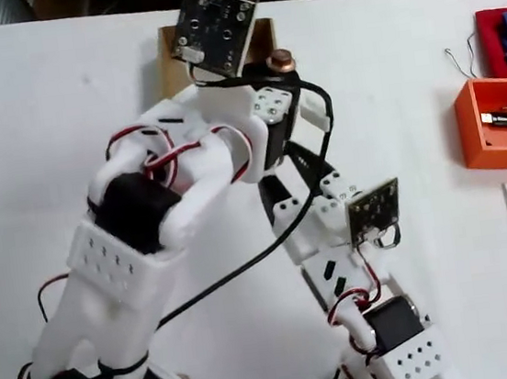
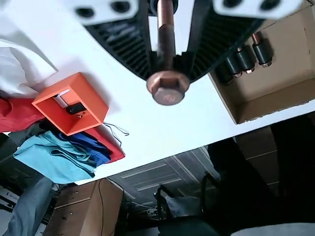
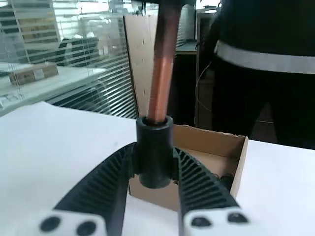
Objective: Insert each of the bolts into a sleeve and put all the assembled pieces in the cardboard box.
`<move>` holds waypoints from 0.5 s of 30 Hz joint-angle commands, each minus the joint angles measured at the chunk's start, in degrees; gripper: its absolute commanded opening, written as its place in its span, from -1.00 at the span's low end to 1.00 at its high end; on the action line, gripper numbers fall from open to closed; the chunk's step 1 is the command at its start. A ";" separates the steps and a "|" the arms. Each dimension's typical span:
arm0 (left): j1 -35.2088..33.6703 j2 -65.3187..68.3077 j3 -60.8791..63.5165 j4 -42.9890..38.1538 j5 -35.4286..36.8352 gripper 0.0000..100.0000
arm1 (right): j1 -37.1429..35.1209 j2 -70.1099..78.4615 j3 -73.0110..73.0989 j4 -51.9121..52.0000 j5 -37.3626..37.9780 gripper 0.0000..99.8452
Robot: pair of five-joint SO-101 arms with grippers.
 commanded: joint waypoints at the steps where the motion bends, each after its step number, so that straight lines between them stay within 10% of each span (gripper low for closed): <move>1: 0.18 -0.26 0.22 -2.37 -0.62 -0.95 | 0.92 0.31 -3.60 -0.31 -0.88 -0.96; 15: 0.26 -0.88 6.46 -2.11 -0.35 -0.95 | 1.01 0.40 -4.84 1.27 -0.88 -0.96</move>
